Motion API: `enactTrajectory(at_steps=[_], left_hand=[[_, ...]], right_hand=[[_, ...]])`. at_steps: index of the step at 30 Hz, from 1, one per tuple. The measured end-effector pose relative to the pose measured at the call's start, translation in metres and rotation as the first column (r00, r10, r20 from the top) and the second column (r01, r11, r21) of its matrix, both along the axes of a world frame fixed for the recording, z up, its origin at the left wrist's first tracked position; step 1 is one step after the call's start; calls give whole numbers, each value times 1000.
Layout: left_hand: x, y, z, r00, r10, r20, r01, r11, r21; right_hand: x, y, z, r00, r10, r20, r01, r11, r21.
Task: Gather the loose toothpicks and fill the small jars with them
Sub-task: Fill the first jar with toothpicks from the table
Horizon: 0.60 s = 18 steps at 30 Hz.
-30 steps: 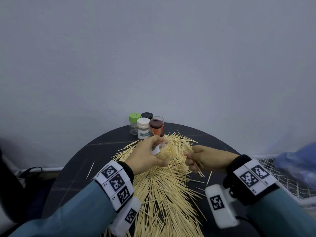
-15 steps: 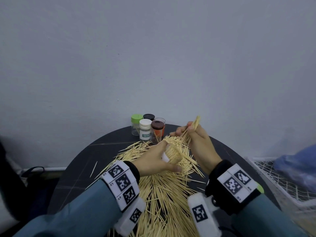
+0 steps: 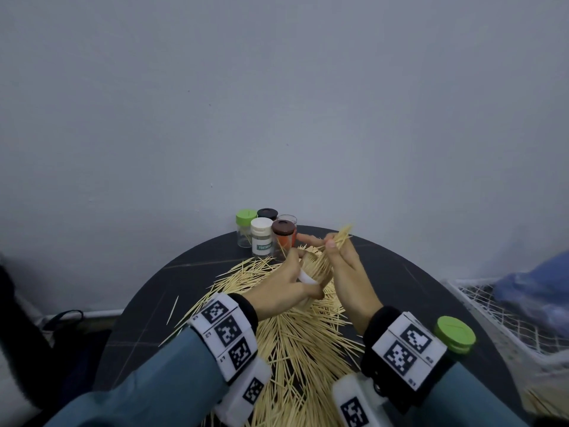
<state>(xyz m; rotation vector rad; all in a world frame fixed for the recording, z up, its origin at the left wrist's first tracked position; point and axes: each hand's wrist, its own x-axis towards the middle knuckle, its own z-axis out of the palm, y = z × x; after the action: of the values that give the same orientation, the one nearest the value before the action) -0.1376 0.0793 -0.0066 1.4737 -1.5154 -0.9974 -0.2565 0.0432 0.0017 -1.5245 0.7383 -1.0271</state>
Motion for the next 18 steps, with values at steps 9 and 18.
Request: enactTrajectory(at_steps=[9,18], left_hand=[[-4,4,3,998,10,-65,-10,1000,-8],[-1,1,2,996,18,-87,-19,1000,-10]], right_hand=[[11,-2,-7,990,-45,-134,48,999,16],[0,-1,5,993,34,-110,-27,997,68]])
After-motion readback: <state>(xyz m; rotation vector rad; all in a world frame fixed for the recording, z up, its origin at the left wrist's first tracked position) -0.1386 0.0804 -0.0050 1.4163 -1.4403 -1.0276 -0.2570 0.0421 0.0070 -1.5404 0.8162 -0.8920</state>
